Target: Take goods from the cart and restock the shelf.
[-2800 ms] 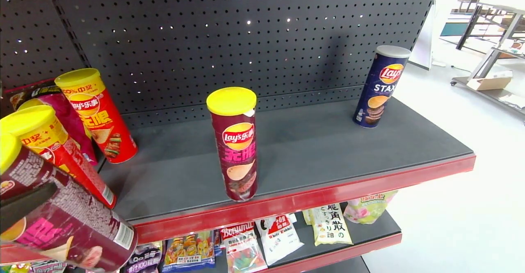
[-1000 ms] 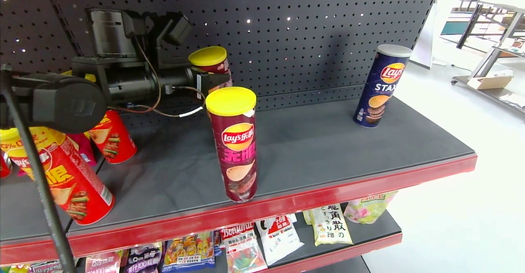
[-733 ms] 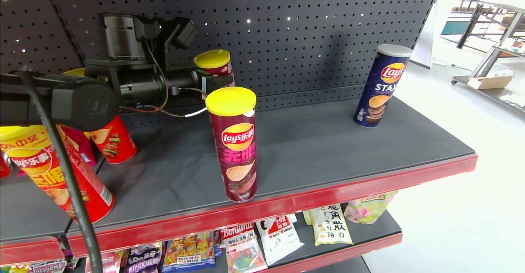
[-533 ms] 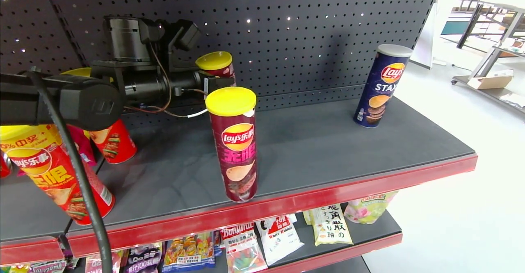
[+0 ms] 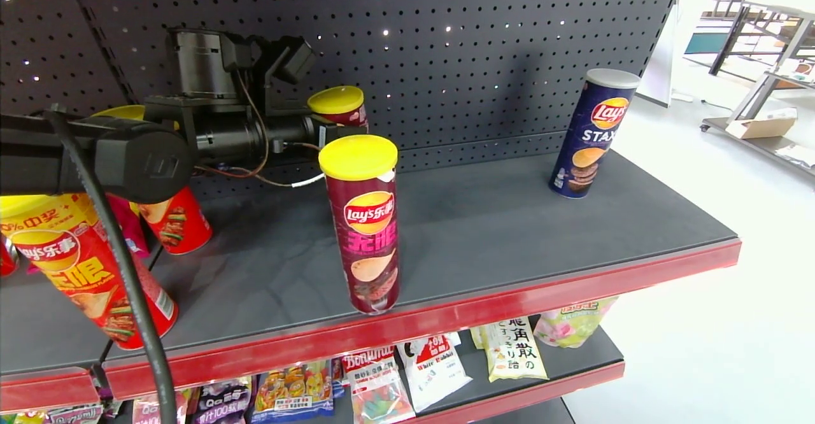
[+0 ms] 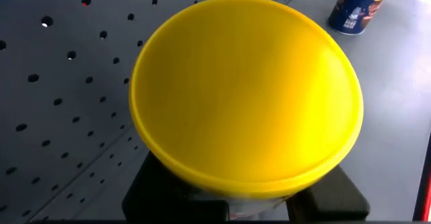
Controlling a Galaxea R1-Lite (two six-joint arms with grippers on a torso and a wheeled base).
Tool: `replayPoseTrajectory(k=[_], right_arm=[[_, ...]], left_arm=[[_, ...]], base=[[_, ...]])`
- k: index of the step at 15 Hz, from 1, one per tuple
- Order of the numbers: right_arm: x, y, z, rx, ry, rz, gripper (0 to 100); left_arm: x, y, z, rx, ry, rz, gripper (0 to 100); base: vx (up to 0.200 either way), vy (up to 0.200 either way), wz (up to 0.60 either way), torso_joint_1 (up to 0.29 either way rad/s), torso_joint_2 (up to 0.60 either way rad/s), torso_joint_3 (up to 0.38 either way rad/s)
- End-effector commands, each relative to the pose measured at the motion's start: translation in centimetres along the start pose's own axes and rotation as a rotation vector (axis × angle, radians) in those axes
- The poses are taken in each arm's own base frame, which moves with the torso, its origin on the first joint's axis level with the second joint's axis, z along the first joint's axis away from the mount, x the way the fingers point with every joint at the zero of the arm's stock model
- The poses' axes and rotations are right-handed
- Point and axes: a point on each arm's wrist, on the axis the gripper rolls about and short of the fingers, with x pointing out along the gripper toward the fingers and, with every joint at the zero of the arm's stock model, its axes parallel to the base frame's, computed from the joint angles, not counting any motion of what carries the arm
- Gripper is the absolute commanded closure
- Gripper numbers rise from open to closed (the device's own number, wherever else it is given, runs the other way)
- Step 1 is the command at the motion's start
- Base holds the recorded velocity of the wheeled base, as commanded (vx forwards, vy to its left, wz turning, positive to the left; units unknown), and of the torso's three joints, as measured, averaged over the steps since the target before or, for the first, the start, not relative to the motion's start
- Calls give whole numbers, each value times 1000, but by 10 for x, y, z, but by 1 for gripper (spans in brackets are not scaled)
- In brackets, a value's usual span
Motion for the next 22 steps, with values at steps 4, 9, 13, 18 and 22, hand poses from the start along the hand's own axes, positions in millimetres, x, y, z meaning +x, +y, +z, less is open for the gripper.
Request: replayPoseTrajectory(k=[4, 9, 13, 18, 22], right_arm=[[0, 0, 0, 0, -1, 0, 0], [0, 0, 0, 0, -1, 1, 0], [0, 0, 0, 0, 1, 1, 0], [0, 0, 0, 0, -1, 1, 0], [0, 0, 0, 0, -1, 0, 0]], left_arm=[[-3, -1, 1, 15, 6, 3, 0], [-20, -6, 10, 24, -13, 13, 0], [-58, -15, 8, 18, -2, 48, 0], [-104, -33, 13, 27, -32, 74, 0], [-138, -45, 19, 40, -82, 85, 0]], base=[[0, 0, 0, 0, 0, 0], [0, 0, 0, 0, 0, 0], [0, 0, 0, 0, 0, 0], [0, 0, 0, 0, 0, 0], [0, 0, 0, 0, 0, 0]])
